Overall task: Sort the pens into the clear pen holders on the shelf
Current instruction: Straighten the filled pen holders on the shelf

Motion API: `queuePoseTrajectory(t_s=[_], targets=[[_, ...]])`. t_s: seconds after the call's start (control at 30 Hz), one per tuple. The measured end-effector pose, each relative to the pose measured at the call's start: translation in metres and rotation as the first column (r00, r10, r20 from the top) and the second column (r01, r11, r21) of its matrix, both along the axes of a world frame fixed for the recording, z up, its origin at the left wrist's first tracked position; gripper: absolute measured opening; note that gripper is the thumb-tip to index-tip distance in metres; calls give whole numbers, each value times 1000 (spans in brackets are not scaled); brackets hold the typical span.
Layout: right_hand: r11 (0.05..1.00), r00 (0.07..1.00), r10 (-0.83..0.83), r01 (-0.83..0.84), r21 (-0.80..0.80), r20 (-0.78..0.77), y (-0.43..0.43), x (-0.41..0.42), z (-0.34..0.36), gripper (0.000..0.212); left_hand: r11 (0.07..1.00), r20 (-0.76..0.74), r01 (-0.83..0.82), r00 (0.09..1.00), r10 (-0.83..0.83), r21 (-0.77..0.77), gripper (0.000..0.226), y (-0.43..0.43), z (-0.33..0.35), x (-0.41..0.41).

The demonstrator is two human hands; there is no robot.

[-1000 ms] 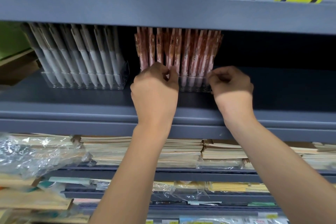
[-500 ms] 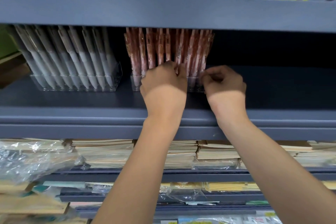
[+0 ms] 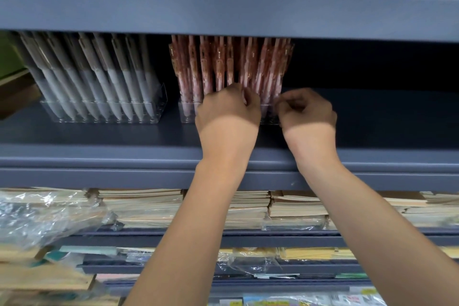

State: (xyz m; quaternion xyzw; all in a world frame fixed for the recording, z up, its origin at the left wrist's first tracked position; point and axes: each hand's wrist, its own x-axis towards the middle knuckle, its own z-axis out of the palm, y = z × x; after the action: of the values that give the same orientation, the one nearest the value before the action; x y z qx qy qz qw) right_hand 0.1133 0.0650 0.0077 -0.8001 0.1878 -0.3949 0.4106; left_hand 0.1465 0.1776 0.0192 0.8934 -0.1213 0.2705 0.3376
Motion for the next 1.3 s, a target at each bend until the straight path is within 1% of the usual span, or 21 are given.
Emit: queuePoseTrajectory(t_s=[0.13,0.23,0.3,0.4,0.6,0.7,0.8,0.87,0.93,0.97,1.03,1.1,1.17,1.23,1.3], targets=[[1000,1000,4,-4,6,-5,1,0,0,11,998,21,22,1000,-21,-67,36,0,-4,0],[1000,1000,11,-11,20,-3,1,0,0,10,986,36,44,999,-38,-163,30,0,-5,0],[1000,1000,9,-9,20,-4,1,0,1,10,978,26,55,998,-51,-201,27,0,-4,0],[1000,1000,8,-8,16,-14,1,0,1,9,979,16,70,998,-68,-193,26,1,-3,1],[1000,1000,1,-1,12,-20,1,0,1,8,989,11,49,999,-48,-139,27,1,-2,-2],[1000,1000,-3,4,17,-19,1,0,0,8,986,20,51,999,-49,-157,27,1,-3,-2],[1000,1000,-7,8,21,-23,0,1,0,8,974,77,66,996,-50,-218,25,1,-5,-4],[1000,1000,-4,5,28,-26,-1,1,0,8,947,159,104,986,-57,-304,25,0,-6,-7],[999,1000,4,-3,43,-25,-1,1,-1,8,931,227,139,972,-63,-337,26,0,-8,-8],[999,1000,9,-8,49,-22,-1,1,-1,9,936,242,154,967,-77,-316,27,-1,-8,-8],[999,1000,11,-10,52,-19,-2,1,-1,10,958,228,171,966,-118,-230,28,-2,-8,-7],[999,1000,9,-8,52,-19,-2,1,-1,11,970,177,174,974,-143,-173,29,-3,-6,-4],[999,1000,10,-9,48,-22,-2,1,-1,11,972,123,171,981,-152,-163,29,-4,-5,-2],[999,1000,7,-6,43,-23,-2,2,-1,12,979,89,153,986,-141,-135,30,-6,-3,1],[999,1000,2,-1,45,-25,-2,1,-1,12,989,51,128,991,-124,-73,32,-8,-1,5]])
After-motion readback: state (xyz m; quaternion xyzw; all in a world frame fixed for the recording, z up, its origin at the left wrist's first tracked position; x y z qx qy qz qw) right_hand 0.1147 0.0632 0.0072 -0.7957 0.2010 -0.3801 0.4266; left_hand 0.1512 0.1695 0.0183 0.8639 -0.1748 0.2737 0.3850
